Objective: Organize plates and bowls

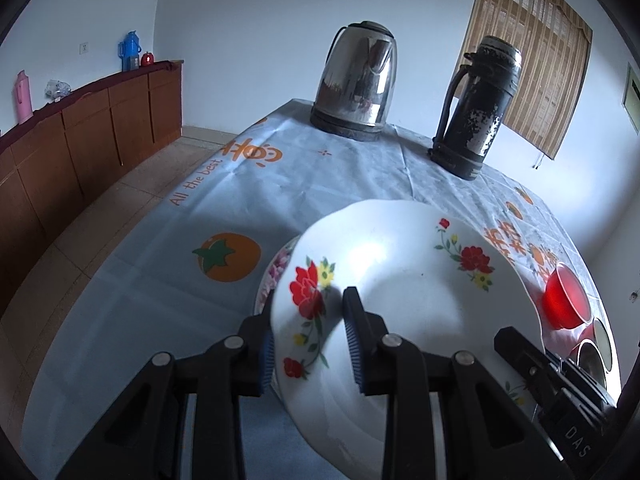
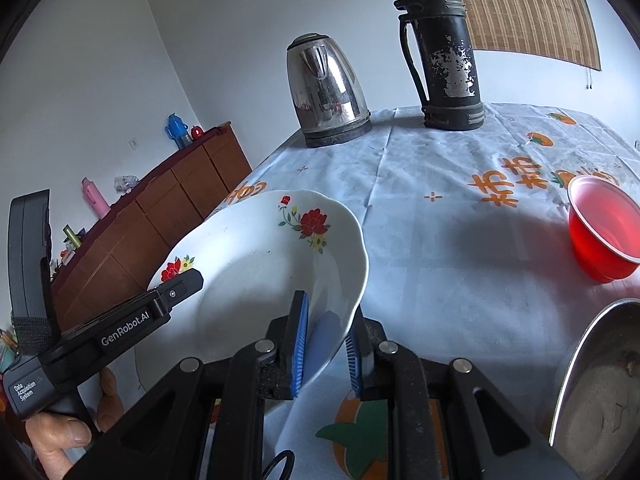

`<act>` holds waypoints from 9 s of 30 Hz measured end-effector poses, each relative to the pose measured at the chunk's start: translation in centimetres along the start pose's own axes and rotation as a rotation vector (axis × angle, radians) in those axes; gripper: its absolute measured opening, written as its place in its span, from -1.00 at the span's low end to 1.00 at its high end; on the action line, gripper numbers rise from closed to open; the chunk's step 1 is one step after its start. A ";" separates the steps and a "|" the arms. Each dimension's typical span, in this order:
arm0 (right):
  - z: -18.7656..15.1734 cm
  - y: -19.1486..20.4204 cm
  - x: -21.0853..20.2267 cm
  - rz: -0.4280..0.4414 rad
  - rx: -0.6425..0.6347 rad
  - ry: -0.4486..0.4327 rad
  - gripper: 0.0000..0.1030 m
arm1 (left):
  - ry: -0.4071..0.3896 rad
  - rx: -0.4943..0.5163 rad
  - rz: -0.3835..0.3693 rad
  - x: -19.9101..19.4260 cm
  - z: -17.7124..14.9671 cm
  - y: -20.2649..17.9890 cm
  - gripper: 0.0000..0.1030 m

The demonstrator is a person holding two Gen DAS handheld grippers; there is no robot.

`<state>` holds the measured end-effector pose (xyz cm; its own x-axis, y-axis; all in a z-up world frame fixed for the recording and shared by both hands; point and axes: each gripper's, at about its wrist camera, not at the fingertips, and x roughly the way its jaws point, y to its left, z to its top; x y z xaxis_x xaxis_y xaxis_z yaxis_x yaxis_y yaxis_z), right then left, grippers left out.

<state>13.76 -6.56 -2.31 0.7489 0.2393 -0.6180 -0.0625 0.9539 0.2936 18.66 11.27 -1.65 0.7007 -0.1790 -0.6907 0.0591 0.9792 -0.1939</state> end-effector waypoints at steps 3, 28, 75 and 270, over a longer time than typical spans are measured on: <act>-0.1 0.1 0.3 -0.005 -0.010 0.000 -0.62 | -0.004 0.007 0.010 0.1 0.0 0.0 -0.44; -0.3 -0.3 2.0 -0.033 -0.005 0.028 -0.61 | 0.014 0.036 0.054 1.5 -0.2 -0.3 -0.41; -0.4 -1.9 -1.1 -0.212 0.032 -0.072 -0.34 | 0.004 0.069 0.071 1.6 -0.2 -0.6 -0.38; 7.5 -28.0 -5.2 -0.225 0.171 0.206 -0.57 | 0.366 0.473 -0.311 10.9 2.4 -30.4 -0.47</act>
<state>16.53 -35.89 -1.84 0.5813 0.0747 -0.8103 0.2138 0.9468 0.2407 26.20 -20.17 -1.59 0.3191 -0.3981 -0.8600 0.5827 0.7981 -0.1532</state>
